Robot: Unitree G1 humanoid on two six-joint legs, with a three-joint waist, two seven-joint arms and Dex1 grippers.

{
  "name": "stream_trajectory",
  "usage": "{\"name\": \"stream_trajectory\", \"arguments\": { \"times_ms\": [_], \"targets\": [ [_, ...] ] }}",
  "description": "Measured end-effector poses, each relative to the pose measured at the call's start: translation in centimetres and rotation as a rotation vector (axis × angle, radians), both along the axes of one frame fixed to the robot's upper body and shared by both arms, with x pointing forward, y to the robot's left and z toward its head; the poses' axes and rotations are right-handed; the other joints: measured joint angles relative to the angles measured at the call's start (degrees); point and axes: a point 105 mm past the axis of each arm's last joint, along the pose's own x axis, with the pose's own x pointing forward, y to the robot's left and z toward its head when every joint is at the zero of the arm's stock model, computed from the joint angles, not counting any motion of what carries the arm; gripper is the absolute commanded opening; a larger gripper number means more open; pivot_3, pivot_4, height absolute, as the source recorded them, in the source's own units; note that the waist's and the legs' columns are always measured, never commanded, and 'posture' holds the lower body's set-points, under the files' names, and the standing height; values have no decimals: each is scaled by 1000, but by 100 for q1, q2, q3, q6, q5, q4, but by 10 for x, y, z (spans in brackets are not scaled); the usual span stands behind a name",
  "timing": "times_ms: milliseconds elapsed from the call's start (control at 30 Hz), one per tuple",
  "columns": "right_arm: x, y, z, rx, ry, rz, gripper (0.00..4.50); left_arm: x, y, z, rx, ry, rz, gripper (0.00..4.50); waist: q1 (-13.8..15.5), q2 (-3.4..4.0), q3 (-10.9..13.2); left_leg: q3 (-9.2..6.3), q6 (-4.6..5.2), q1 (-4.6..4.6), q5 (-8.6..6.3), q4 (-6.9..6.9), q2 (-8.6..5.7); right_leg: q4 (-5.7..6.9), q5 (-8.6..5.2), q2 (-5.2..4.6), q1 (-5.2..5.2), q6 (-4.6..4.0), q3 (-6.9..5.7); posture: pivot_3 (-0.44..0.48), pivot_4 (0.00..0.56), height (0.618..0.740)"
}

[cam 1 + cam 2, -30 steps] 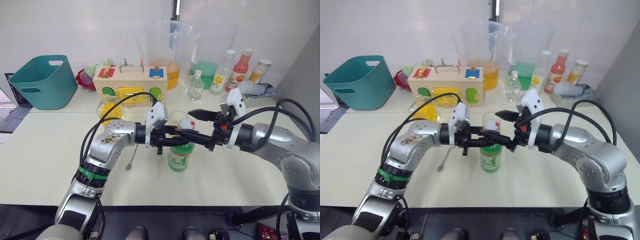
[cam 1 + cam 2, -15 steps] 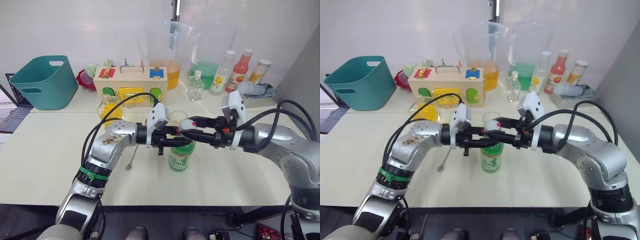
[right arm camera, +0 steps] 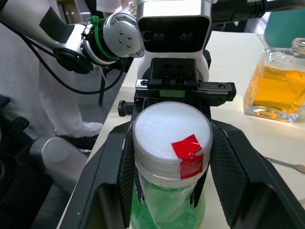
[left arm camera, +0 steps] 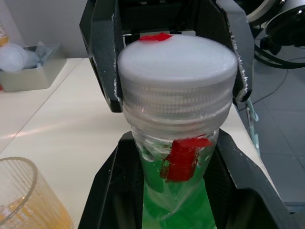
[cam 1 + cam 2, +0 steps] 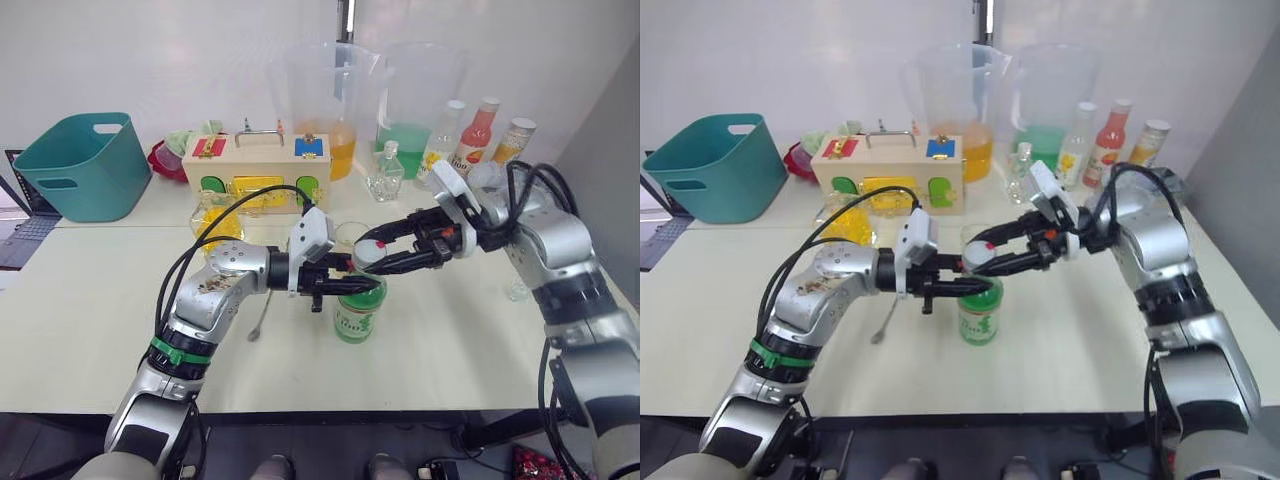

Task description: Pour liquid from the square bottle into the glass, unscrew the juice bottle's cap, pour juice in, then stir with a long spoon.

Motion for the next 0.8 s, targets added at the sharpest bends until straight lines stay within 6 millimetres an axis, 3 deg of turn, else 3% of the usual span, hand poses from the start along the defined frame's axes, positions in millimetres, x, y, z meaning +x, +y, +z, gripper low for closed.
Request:
{"name": "stream_trajectory", "arguments": {
  "times_ms": [167,233,400,633,800],
  "targets": [
    [2,1,0,-6,19,13,1711,1,1,0,-1,4,12,1258,10,0,0,0,-4,0,2,1,0,0,1,0,0,-1,0,0,150,740],
    [2,0,1,-2,23,17,2748,0,0,0,0,2,9,1258,7,0,0,0,-4,0,2,0,0,1,1,0,-1,-1,1,0,150,740],
    [-6,1,5,2,5,36,4414,-1,-4,0,-3,2,0,1258,29,0,0,1,-4,-1,1,0,-2,4,1,0,-4,-1,1,0,150,740],
    [-16,-27,22,150,-23,-127,4465,0,-8,1,-3,2,-12,1258,80,0,0,-1,-2,-7,0,-3,-1,1,3,0,-6,-2,0,0,150,740],
    [-26,-29,16,263,-59,-315,4465,2,-8,0,-7,5,-16,1258,91,0,0,5,-2,-6,0,0,0,6,3,-1,-7,-2,7,0,150,740]
  ]
}}
